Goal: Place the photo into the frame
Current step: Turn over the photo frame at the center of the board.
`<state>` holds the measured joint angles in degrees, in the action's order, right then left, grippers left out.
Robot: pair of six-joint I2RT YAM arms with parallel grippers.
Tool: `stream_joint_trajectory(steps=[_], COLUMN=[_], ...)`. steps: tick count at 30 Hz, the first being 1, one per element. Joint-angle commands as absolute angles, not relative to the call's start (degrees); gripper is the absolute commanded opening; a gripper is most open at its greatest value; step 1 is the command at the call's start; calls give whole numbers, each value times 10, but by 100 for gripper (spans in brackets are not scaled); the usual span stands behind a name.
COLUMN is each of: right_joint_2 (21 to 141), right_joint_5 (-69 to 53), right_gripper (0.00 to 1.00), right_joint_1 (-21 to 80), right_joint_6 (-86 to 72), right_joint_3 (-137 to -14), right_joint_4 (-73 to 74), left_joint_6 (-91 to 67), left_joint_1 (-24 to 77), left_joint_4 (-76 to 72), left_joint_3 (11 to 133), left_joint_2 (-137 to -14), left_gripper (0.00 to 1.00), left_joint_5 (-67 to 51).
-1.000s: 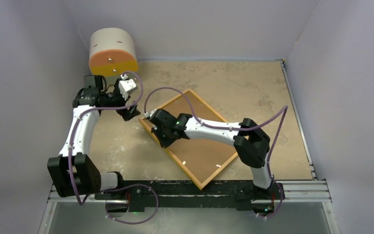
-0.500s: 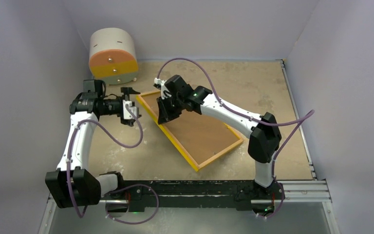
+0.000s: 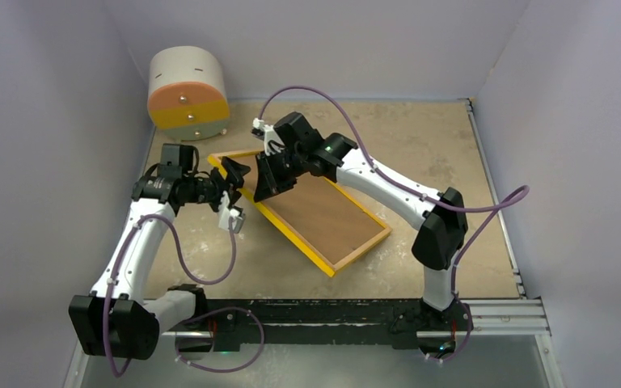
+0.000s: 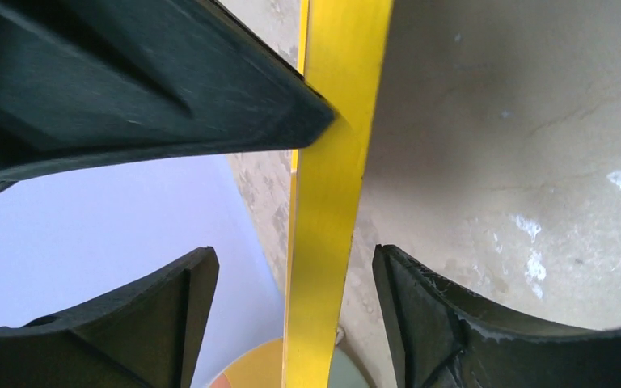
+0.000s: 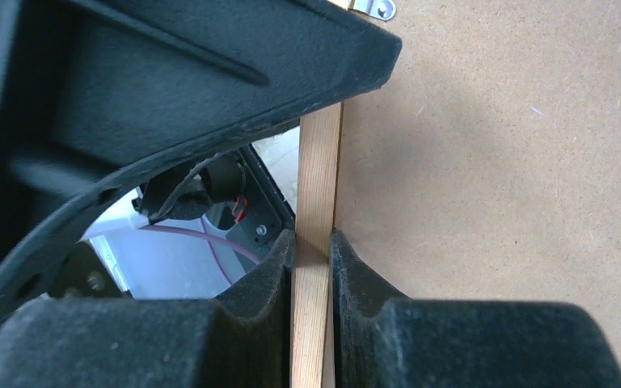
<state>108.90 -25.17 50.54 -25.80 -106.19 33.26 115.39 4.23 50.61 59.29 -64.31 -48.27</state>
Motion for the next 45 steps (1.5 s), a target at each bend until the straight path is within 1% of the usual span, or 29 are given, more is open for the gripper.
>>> stream_joint_trajectory(steps=[1, 4, 5, 7, 8, 10, 11, 12, 14, 15, 16, 17, 19, 21, 25, 31, 36, 40, 43, 45], right_joint_2=[1059, 1056, 1054, 1051, 1049, 1046, 1044, 1038, 1014, 993, 970, 940, 913, 894, 887, 925, 936, 941, 943, 942], right_joint_5=[-288, -279, -277, -272, -267, -246, -235, -221, -194, -179, -165, -139, -122, -121, -8, 111, 145, 193, 240, 265], right_gripper=[0, 0, 0, 0, 0, 1, 18, 37, 68, 79, 86, 91, 98, 99, 99, 99, 97, 93, 87, 81], right_joint_1=[503, 502, 501, 502, 501, 500, 500, 500, 500, 500, 500, 501, 503, 510, 568, 626, 644, 653, 658, 659], right_joint_6=[-268, -263, -260, -252, -248, -236, -227, -214, -182, -163, -147, -123, -88, -54, -17, -2, 14, 11, 6, -3], right_joint_3=[-1094, -1098, -1101, -1107, -1109, -1115, -1119, -1122, -1109, -1091, -1070, -1053, -1032, -1029, -1034, -1018, -989, -981, -976, -974], right_joint_4=[308, 315, 320, 330, 336, 354, 366, 380, 401, 401, 398, 401, 424, 456, 499, 528, 507, 489, 476, 466], left_joint_6=[1199, 1188, 1185, 1175, 1174, 1169, 1158, 1145, 1133, 1133, 1134, 1134, 1143, 1132, 1112, 1109, 1102, 1100, 1100, 1097], left_joint_1=[50, 53, 54, 57, 59, 63, 64, 65, 67, 69, 69, 70, 72, 73, 76, 82, 82, 82, 82, 82], left_joint_4=[459, 453, 462, 478, 485, 493, 493, 491, 502, 517, 536, 556, 591, 609, 616, 619, 628, 630, 630, 630], left_joint_3=[583, 601, 611, 631, 639, 650, 653, 657, 672, 683, 697, 713, 740, 761, 781, 785, 796, 798, 796, 794], left_joint_2=[-642, -650, -658, -669, -673, -677, -677, -677, -678, -683, -690, -698, -715, -725, -731, -729, -730, -730, -728, -728], left_gripper=[66, 50, 46, 34, 27, 6, 0, 0, 0, 0, 0, 0, 0, 0, 0, 0, 0, 0, 0, 0], left_joint_5=[-458, -457, -458, -459, -460, -463, -468, -472, -475, -475, -477, -479, -475, -479, -481, -471, -469, -469, -469, -470])
